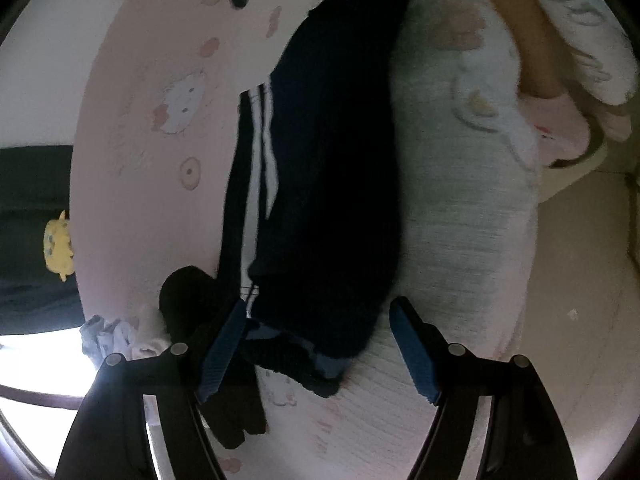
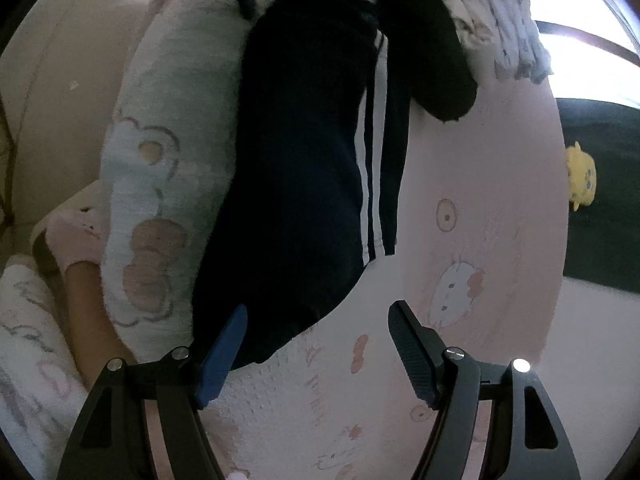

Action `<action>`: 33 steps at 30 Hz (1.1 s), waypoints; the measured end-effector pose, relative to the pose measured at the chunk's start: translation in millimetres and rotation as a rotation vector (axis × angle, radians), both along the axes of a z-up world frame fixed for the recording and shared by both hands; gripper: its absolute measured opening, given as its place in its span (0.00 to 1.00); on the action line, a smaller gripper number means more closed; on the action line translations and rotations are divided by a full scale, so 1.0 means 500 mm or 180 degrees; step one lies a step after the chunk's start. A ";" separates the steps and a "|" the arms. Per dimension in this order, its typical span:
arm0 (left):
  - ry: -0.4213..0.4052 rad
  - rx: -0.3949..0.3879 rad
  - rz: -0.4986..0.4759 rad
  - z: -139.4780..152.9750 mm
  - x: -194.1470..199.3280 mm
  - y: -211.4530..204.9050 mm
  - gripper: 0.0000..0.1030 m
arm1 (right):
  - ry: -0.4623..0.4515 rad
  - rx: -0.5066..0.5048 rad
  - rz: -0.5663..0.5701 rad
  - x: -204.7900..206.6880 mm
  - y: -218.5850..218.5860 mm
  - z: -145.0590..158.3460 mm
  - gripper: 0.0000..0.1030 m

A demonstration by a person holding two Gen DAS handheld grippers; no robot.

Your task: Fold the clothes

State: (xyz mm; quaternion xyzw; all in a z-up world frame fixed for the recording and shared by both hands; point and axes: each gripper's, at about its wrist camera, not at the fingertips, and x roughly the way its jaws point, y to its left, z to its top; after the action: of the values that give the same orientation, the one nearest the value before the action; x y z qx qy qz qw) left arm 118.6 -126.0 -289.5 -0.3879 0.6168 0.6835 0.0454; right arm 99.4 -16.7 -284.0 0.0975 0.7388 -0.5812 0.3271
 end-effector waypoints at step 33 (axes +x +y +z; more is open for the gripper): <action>0.0081 0.0060 -0.0304 -0.019 -0.049 -0.027 0.53 | -0.0302 0.0138 -0.0225 -0.048 -0.036 -0.033 0.55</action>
State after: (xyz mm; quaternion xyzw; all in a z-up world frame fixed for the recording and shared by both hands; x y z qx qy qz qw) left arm 94.3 -139.7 -298.9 -0.3489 0.6286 0.6912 0.0737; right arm 75.5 -35.0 -300.7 0.1580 0.7309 -0.5710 0.3388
